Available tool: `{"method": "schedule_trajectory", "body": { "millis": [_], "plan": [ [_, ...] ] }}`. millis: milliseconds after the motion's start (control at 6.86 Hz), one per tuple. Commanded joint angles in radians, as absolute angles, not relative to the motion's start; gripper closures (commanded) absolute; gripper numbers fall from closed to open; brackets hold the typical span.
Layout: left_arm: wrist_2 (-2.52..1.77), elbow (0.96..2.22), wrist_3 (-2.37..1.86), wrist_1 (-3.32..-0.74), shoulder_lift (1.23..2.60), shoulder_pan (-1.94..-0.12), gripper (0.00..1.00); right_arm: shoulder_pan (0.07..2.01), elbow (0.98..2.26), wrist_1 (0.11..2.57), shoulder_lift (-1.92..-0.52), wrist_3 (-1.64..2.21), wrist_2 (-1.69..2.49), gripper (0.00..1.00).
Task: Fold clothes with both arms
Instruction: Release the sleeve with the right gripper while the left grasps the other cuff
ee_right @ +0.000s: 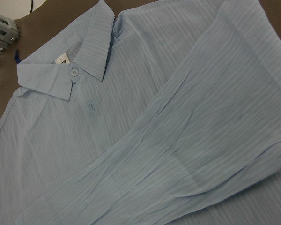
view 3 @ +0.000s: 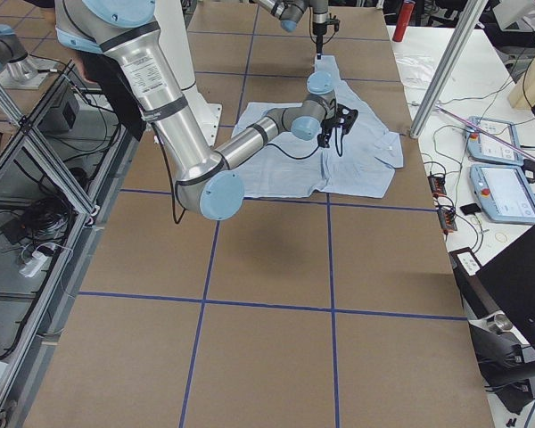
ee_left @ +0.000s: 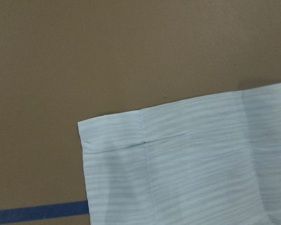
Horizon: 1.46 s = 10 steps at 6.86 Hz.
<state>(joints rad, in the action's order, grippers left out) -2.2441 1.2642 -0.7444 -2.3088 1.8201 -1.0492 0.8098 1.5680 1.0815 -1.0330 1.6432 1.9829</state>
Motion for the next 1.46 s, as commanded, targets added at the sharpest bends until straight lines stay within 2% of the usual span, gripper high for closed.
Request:
{"method": "schedule_trajectory", "body": {
  "millis": [0, 874, 1166, 1312],
  "plan": [
    [-2.243, 1.264, -0.746, -2.309, 1.813, -1.048, 0.13, 0.808, 1.568, 1.081, -1.034, 1.643, 1.982, 0.00],
    [-2.243, 1.262, -0.747, -2.309, 1.805, -1.048, 0.18, 0.804, 1.568, 1.081, -1.034, 1.644, 1.974, 0.00],
    [-2.235, 1.259, -0.749, -2.309, 1.804, -1.048, 0.27, 0.801, 1.568, 1.081, -1.034, 1.644, 1.974, 0.00],
    [-2.233, 1.259, -0.749, -2.309, 1.802, -1.048, 0.36, 0.801, 1.568, 1.081, -1.034, 1.644, 1.974, 0.00]
  ]
}}
